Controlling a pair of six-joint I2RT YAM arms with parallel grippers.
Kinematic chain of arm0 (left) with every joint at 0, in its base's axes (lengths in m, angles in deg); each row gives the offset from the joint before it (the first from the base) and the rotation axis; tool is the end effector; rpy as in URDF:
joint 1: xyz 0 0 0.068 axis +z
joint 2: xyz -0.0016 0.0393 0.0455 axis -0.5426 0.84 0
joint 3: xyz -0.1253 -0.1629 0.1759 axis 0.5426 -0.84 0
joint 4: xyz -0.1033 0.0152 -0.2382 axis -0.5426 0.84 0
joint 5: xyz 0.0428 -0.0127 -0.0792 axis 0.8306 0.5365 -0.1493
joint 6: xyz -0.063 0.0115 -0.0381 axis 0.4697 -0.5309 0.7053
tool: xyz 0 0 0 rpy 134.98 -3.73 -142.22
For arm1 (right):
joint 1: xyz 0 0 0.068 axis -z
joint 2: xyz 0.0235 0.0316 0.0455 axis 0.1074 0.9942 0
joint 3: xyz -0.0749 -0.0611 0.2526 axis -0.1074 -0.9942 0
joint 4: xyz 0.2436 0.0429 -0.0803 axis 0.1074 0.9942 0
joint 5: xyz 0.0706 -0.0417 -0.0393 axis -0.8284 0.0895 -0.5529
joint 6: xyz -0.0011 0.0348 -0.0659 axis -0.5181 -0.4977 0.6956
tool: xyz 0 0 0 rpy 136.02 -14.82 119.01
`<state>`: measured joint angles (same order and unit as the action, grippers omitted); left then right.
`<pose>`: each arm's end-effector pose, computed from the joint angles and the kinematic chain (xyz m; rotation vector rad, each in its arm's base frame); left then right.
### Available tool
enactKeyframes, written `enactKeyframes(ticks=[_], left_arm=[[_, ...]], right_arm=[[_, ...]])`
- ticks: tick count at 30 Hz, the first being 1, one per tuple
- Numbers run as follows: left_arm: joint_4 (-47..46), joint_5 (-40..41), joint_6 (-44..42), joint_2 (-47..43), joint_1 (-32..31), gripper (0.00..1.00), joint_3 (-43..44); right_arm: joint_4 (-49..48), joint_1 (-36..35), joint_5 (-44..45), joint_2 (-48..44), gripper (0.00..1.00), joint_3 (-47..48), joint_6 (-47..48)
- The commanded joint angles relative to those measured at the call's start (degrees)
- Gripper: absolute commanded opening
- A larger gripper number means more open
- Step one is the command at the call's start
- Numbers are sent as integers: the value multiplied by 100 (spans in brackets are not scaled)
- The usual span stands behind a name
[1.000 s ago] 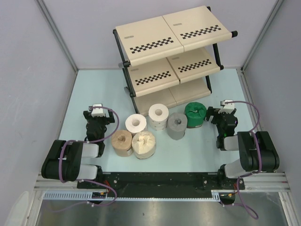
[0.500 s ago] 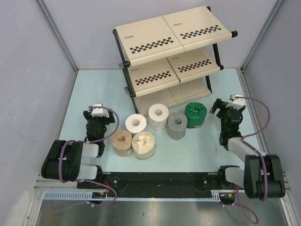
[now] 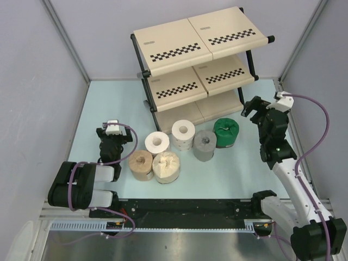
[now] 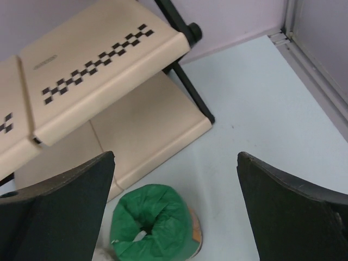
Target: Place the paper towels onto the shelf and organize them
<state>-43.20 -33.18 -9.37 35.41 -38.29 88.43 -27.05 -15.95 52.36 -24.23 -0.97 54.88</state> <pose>0.2424 -0.0108 0.1576 -0.0415 1.6120 0.1193 0.2368 0.0203 0.3218 0.3417 1.6370 0.0662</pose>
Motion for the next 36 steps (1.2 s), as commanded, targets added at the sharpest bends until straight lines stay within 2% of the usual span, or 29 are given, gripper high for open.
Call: enactKeyframes(ticks=[1, 6, 12, 14, 22, 31, 34, 36], left_arm=[[-212, -120, 37, -76, 25, 100, 72], [-212, -120, 28, -76, 25, 100, 72], [-221, -120, 37, -76, 25, 100, 72], [-212, -120, 37, -85, 25, 100, 72], [-212, -120, 37, -77, 25, 100, 72], [-212, -120, 28, -77, 25, 100, 72], [-212, -120, 28, -77, 25, 100, 72], [-212, -120, 37, -85, 25, 100, 72]], right_arm=[[1429, -428, 397, -71, 100, 697, -172], [1763, -472, 478, -141, 100, 935, -734], [2062, -964, 495, -422, 100, 987, -252], [2395, -956, 381, -309, 100, 1119, -321], [2731, -1008, 170, 210, 100, 1128, -462], [2616, -1000, -937, 588, 100, 1128, -111], [2581, -1017, -1700, 754, 100, 1128, 73], [2581, -1017, -1755, 843, 100, 1128, 100]])
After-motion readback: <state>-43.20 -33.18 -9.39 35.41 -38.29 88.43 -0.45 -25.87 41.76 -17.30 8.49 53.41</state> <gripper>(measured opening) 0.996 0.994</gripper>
